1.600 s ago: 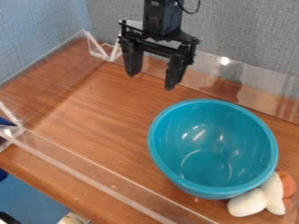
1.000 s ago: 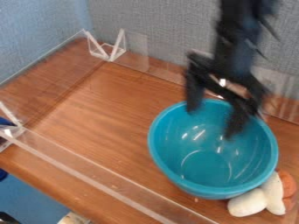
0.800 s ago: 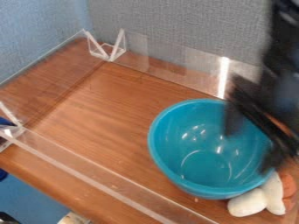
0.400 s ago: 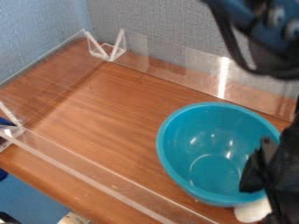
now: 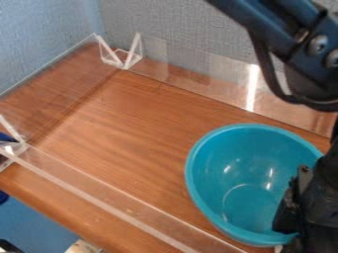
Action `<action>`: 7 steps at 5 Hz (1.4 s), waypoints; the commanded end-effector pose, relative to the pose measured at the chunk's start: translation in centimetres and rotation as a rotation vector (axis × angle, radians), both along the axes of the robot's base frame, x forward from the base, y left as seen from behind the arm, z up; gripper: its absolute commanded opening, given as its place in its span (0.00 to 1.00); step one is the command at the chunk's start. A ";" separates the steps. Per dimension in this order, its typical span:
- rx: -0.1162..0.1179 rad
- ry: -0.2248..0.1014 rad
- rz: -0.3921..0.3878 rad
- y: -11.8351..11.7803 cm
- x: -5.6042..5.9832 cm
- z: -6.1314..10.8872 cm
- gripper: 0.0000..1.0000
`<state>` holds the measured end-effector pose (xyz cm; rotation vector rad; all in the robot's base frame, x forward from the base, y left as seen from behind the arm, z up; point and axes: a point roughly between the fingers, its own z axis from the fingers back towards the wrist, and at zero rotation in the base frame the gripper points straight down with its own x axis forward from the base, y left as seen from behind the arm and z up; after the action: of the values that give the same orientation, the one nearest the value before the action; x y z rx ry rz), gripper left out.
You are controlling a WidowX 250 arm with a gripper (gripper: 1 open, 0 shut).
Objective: Put the mushroom in the blue bowl
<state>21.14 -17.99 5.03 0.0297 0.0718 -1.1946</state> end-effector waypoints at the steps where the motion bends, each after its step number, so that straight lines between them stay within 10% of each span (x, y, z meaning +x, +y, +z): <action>1: -0.022 -0.011 -0.029 -0.2 0.0 1.0 0.00; 3: -0.029 -0.003 -0.023 -0.3 -0.2 2.1 0.00; 7: -0.022 -0.001 -0.324 2.8 0.1 5.1 0.00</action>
<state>20.89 -15.09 8.73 0.0118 0.1153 -1.5120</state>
